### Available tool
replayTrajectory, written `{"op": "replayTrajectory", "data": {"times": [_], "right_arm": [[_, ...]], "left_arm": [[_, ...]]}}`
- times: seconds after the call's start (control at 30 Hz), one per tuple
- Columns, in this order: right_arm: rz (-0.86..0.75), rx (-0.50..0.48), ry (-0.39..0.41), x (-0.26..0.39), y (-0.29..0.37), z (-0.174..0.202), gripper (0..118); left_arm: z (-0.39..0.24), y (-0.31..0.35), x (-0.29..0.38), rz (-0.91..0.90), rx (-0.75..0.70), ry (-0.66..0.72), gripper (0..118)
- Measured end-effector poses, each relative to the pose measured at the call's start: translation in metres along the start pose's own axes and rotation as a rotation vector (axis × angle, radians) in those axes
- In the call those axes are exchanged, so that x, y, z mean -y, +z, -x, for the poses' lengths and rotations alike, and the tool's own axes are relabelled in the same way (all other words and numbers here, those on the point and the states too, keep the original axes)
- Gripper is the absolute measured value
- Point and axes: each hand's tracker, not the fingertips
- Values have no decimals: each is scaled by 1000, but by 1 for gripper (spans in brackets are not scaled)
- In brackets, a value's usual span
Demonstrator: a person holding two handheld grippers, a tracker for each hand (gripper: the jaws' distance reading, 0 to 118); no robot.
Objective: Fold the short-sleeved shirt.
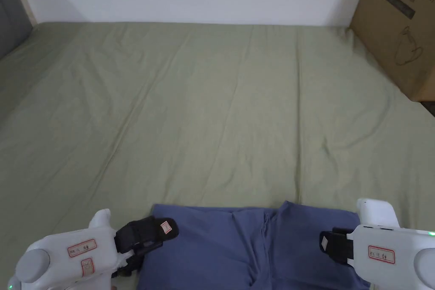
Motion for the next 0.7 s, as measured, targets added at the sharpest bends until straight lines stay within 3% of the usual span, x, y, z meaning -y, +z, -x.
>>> {"op": "replayTrajectory", "data": {"times": [0.03,0.07,0.1,0.13,0.17,0.27,0.4,0.53,0.7], "right_arm": [[3,-1,1,0,-1,0,2],[5,1,3,0,-2,1,2],[8,3,6,0,-1,6,3],[9,5,7,0,-1,7,2],[9,8,7,0,0,7,3],[15,11,4,1,1,3,3],[8,22,-5,-2,3,-2,2],[3,20,-12,-3,8,3,2],[1,15,-8,-7,5,4,3]], "left_arm": [[4,-4,-2,32,60,51,98],[8,-7,-1,58,99,90,72],[9,-11,1,79,60,98,27],[10,-14,3,105,-12,63,13],[12,-19,5,126,-107,15,13],[20,-7,0,79,36,158,13],[9,-1,-5,87,-31,51,13],[2,9,-14,79,-8,31,13],[-4,40,-30,30,-83,-25,13]]}}
